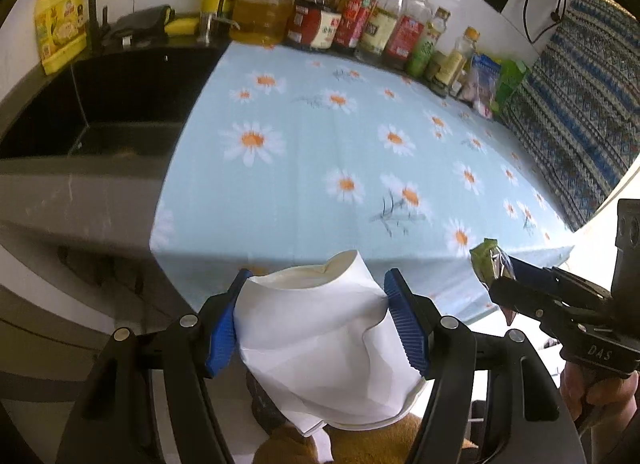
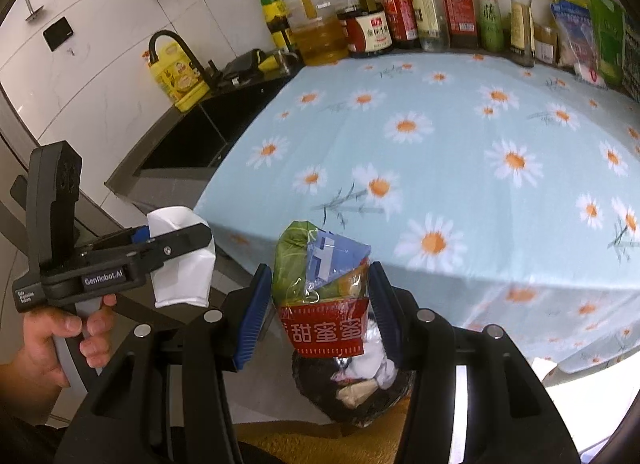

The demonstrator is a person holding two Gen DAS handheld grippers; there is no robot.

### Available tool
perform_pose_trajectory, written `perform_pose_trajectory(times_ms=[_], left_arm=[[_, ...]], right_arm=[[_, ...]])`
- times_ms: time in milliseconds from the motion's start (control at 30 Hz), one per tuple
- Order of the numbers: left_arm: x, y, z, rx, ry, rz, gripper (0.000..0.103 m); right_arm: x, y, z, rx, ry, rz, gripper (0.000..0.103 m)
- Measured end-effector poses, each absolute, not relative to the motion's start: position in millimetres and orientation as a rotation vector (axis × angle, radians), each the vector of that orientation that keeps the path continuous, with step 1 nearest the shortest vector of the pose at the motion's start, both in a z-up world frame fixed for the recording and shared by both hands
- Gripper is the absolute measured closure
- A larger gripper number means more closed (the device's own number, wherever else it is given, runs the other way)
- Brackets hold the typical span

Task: Collect trash
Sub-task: 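Carry both items down over the trash bin and open both tools, then raise both tools back above the table edge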

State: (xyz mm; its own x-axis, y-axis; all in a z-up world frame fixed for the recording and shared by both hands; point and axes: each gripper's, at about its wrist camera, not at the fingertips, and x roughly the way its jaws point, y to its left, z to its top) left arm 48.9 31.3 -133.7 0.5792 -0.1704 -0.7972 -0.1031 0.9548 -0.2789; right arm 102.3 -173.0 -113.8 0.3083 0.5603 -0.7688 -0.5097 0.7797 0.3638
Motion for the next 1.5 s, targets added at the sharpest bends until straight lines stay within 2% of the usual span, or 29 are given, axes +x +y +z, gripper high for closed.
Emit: perform_pose_trajectory(times_ms=[733,867,900,933,1000,1500], left_arm=[[36,8,-211,-0.34,1.184,-0.097,0.038],[40,8,-217,-0.351,1.212,-0.092,0.036],[41,9,-219,-0.349,1.22,-0.088,0.031],[42,10,-220,-0.344,1.223,-0.077,0.026],[44,13,-221,-0.351,1.228,-0.062,0.025],[49,17,-187,-0.332,1.156,-0.046,0.025]], right_arm=[[84,-179,-178,0.095,1.227,0.673,0.052],[82,-181,-182,0.113,1.247,0.672,0.052],[83,-182,-182,0.124,1.25,0.671,0.047],[84,-185,-181,0.137,1.245,0.666,0.044],[88,-188,-179,0.159,1.242,0.658,0.041],[105,-201,-157,0.19,1.199,0.64,0.04]])
